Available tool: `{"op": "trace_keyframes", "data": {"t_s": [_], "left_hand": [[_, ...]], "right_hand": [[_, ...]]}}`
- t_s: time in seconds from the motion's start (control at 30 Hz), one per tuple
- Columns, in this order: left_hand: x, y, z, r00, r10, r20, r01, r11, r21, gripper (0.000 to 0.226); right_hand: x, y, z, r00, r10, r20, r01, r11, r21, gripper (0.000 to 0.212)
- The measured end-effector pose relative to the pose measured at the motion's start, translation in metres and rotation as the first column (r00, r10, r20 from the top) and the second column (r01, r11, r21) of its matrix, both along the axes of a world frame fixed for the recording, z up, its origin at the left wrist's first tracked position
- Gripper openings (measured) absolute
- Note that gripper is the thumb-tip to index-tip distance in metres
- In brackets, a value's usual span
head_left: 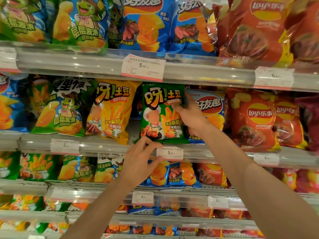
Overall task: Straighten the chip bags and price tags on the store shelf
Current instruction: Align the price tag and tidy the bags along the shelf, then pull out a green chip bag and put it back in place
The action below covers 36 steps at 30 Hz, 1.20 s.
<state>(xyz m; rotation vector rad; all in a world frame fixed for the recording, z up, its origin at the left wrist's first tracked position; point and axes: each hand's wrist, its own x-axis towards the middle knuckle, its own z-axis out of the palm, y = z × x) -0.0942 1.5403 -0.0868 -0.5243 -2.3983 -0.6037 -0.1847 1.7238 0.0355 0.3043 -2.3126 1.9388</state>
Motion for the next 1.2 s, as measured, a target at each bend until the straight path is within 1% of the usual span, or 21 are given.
{"op": "trace_keyframes", "data": {"t_s": [0.07, 0.2, 0.3, 0.37, 0.47, 0.6, 0.77, 0.83, 0.93, 1.03, 1.13, 1.2], "left_hand": [[0.0, 0.0, 0.0, 1.0, 0.001, 0.002, -0.001, 1.0, -0.001, 0.037], [-0.001, 0.0, 0.0, 1.0, -0.003, 0.005, 0.004, 1.0, -0.006, 0.038], [-0.001, -0.001, 0.0, 1.0, -0.013, -0.003, 0.013, 1.0, -0.001, 0.038], [-0.001, 0.0, 0.0, 1.0, -0.012, -0.007, 0.012, 1.0, -0.003, 0.038], [-0.001, 0.0, 0.0, 1.0, -0.011, -0.016, 0.011, 1.0, -0.007, 0.037], [-0.001, -0.001, 0.0, 1.0, -0.019, -0.017, 0.019, 1.0, -0.003, 0.037], [-0.002, -0.002, 0.0, 1.0, -0.02, -0.005, 0.02, 1.0, -0.015, 0.038], [-0.001, -0.002, 0.0, 1.0, -0.02, 0.002, 0.02, 1.0, -0.015, 0.039], [-0.001, -0.002, 0.001, 1.0, -0.02, 0.005, 0.02, 1.0, -0.007, 0.039], [0.0, -0.001, 0.002, 1.0, -0.02, 0.001, 0.02, 0.999, -0.03, 0.039], [0.003, 0.0, 0.002, 1.0, 0.0, -0.028, -0.002, 0.998, -0.062, 0.038], [0.006, 0.003, 0.001, 0.998, 0.023, -0.057, -0.027, 0.996, -0.08, 0.037]], "right_hand": [[0.001, -0.002, 0.0, 0.999, -0.028, -0.038, 0.028, 0.999, -0.017, 0.063], [0.01, -0.009, -0.002, 0.981, -0.087, -0.172, 0.096, 0.994, 0.043, 0.065], [0.015, -0.006, -0.003, 0.967, -0.06, -0.249, 0.092, 0.989, 0.118, 0.072], [0.014, 0.001, -0.003, 0.972, 0.007, -0.236, 0.037, 0.983, 0.18, 0.081], [0.01, 0.011, -0.005, 0.987, 0.087, -0.135, -0.057, 0.976, 0.211, 0.093], [0.005, 0.012, -0.004, 0.989, 0.062, -0.134, -0.033, 0.977, 0.212, 0.097], [-0.003, 0.006, -0.01, 0.989, 0.077, -0.123, -0.047, 0.972, 0.23, 0.098], [-0.003, 0.005, -0.01, 0.989, 0.075, -0.125, -0.043, 0.97, 0.239, 0.096], [0.005, 0.004, -0.01, 0.984, 0.044, -0.173, -0.004, 0.975, 0.223, 0.09], [0.032, 0.009, -0.013, 0.975, -0.046, -0.218, 0.089, 0.978, 0.191, 0.075], [0.066, 0.024, -0.035, 0.923, -0.158, -0.35, 0.261, 0.927, 0.27, 0.057], [0.085, 0.037, -0.056, 0.898, -0.155, -0.411, 0.303, 0.896, 0.323, 0.042]]}}
